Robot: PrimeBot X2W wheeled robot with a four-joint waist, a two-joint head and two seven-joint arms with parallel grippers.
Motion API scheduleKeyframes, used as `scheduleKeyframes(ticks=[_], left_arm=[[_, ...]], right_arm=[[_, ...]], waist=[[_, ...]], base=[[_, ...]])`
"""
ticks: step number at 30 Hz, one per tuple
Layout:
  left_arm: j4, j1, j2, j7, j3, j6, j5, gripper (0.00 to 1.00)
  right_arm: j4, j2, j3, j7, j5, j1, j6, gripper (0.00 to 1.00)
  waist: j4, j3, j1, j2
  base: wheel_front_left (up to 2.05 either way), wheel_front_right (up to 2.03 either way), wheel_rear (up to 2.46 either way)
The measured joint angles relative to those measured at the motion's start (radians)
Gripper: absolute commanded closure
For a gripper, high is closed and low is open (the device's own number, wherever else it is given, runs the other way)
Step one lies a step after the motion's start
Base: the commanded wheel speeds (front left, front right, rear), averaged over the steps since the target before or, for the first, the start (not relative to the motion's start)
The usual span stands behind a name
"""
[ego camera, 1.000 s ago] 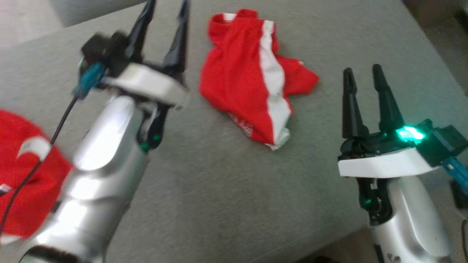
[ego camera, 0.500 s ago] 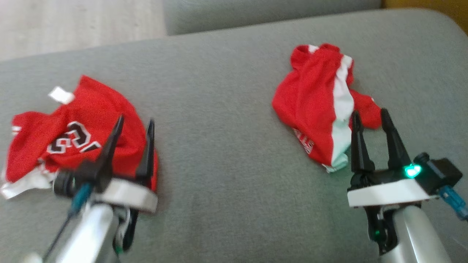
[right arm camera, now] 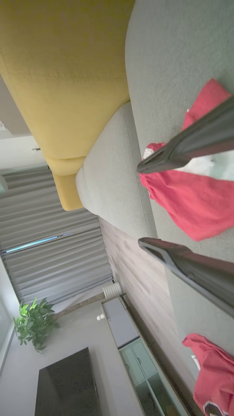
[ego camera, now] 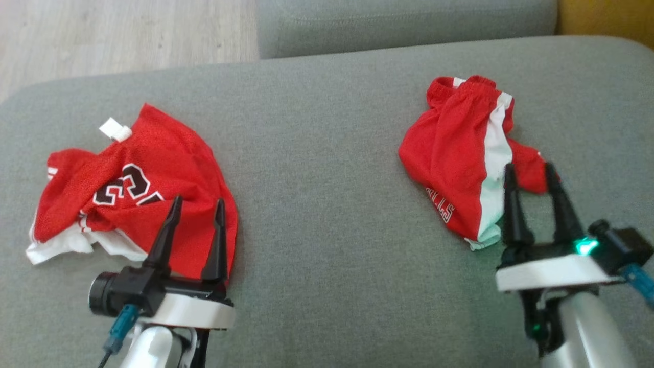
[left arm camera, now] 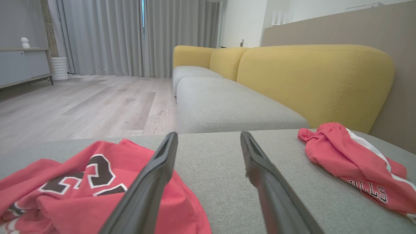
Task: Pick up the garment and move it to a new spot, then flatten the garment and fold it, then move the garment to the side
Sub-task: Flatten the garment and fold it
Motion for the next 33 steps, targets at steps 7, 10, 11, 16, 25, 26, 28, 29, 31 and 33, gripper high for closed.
scheduleKeyframes(ticks=[7, 10, 11, 16, 25, 26, 28, 29, 31, 33], left_arm=[[0.010, -0.033, -0.039, 0.000, 0.025, -0.046, 0.034, 0.00], [0.019, -0.058, -0.056, 0.000, 0.024, -0.063, 0.050, 0.00], [0.023, -0.066, -0.063, 0.000, 0.026, -0.068, 0.055, 0.00], [0.043, -0.090, -0.080, 0.000, 0.031, -0.090, 0.065, 0.00], [0.060, -0.128, -0.108, -0.002, 0.052, -0.115, 0.085, 0.00], [0.063, -0.128, -0.110, -0.002, 0.052, -0.117, 0.091, 0.00], [0.066, -0.128, -0.112, -0.002, 0.053, -0.119, 0.091, 0.00], [0.068, -0.128, -0.114, -0.002, 0.053, -0.121, 0.091, 0.00], [0.073, -0.128, -0.117, -0.002, 0.055, -0.124, 0.092, 0.00], [0.075, -0.128, -0.119, -0.002, 0.058, -0.124, 0.092, 0.00]], right_arm=[[0.128, 0.000, -0.100, 0.000, -0.033, -0.177, 0.000, 0.00], [0.273, -0.001, -0.160, 0.000, 0.011, -0.278, 0.000, 0.00], [0.323, -0.001, -0.184, 0.006, 0.008, -0.310, 0.000, 0.00], [0.539, -0.002, -0.305, 0.066, -0.064, -0.460, 0.000, 0.00], [0.785, -0.002, -0.462, 0.097, -0.188, -0.609, 0.000, 0.00], [0.806, -0.003, -0.468, 0.097, -0.190, -0.617, 0.000, 0.00], [0.824, -0.002, -0.475, 0.095, -0.191, -0.628, 0.000, 1.00], [0.835, -0.002, -0.480, 0.079, -0.197, -0.636, 0.000, 1.00], [0.848, -0.003, -0.489, 0.053, -0.205, -0.653, 0.000, 1.00], [0.849, -0.003, -0.481, 0.029, -0.209, -0.667, 0.000, 1.00]], waist=[[0.022, 0.053, 0.0002, 0.0000], [0.042, 0.075, 0.0002, 0.0000], [0.049, 0.083, 0.0002, 0.0000], [0.084, 0.123, 0.0003, 0.0000], [0.137, 0.175, 0.0003, 0.0000], [0.141, 0.177, 0.0003, 0.0000], [0.143, 0.179, 0.0002, 0.0000], [0.144, 0.179, 0.0002, 0.0000], [0.144, 0.178, 0.0002, 0.0000], [0.143, 0.174, 0.0001, 0.0000]], base=[[0.00, 0.00, 0.00], [0.00, 0.00, 0.00], [0.00, 0.00, 0.00], [0.00, 0.00, 0.00], [0.00, 0.00, 0.00], [0.00, 0.00, 0.00], [0.00, 0.00, 0.00], [0.00, 0.00, 0.00], [0.00, 0.00, 0.00], [0.00, 0.00, 0.00]])
